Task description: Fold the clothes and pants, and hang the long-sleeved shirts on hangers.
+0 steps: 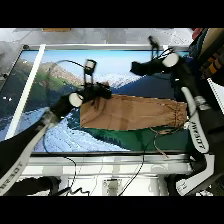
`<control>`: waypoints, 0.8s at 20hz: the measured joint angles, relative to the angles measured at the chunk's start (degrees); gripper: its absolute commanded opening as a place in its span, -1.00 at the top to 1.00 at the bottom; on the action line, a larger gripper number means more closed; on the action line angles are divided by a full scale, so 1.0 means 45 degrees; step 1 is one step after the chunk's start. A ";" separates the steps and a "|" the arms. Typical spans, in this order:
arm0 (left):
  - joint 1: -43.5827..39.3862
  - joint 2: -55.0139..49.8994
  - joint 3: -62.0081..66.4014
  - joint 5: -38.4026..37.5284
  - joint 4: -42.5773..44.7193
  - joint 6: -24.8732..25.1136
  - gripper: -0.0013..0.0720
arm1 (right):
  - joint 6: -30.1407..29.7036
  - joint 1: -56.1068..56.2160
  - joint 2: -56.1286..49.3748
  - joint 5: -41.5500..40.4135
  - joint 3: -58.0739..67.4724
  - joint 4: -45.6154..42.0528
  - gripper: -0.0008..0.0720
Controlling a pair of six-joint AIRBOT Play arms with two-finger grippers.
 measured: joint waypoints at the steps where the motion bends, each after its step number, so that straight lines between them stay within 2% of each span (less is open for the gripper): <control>1: -0.0350 -0.0379 0.0034 0.0034 -0.0005 0.0000 0.93 | -0.0039 -0.0233 0.0272 0.0160 -0.0005 -0.0097 0.90; 2: -0.0651 -0.0699 0.0053 0.0102 0.0005 0.0000 0.84 | -0.0068 -0.0403 0.0495 0.0282 -0.0005 -0.0160 0.90; 3: -0.0933 -0.0971 0.0078 0.0277 0.0000 0.0005 0.32 | -0.0087 -0.0534 0.0685 0.0340 0.0000 -0.0238 0.90; 4: -0.1185 -0.1190 0.0097 0.0364 0.0000 0.0005 -0.36 | -0.0102 -0.0622 0.0806 0.0461 -0.0005 -0.0374 0.90; 5: -0.1375 -0.1326 0.0102 0.0330 -0.0005 0.0000 -0.69 | -0.0121 -0.0690 0.0908 0.0573 -0.0005 -0.0471 0.90; 9: -0.1438 -0.0826 0.0121 -0.1399 0.0053 -0.0287 -0.66 | -0.0141 -0.0821 0.1098 0.0869 -0.0005 -0.1035 0.90; 10: -0.1243 -0.0505 0.0121 -0.2016 0.0189 -0.0359 -0.47 | -0.0141 -0.0835 0.1132 0.0899 -0.0005 -0.1248 0.90; 11: -0.0928 -0.0112 0.0121 -0.2739 0.0461 -0.0442 -0.19 | -0.0146 -0.0845 0.1146 0.0942 -0.0005 -0.1520 0.90; 16: 0.2254 0.1341 0.0121 -0.5829 0.2176 -0.1481 -0.19 | -0.0155 -0.0860 0.1185 0.1292 -0.0005 -0.2671 0.90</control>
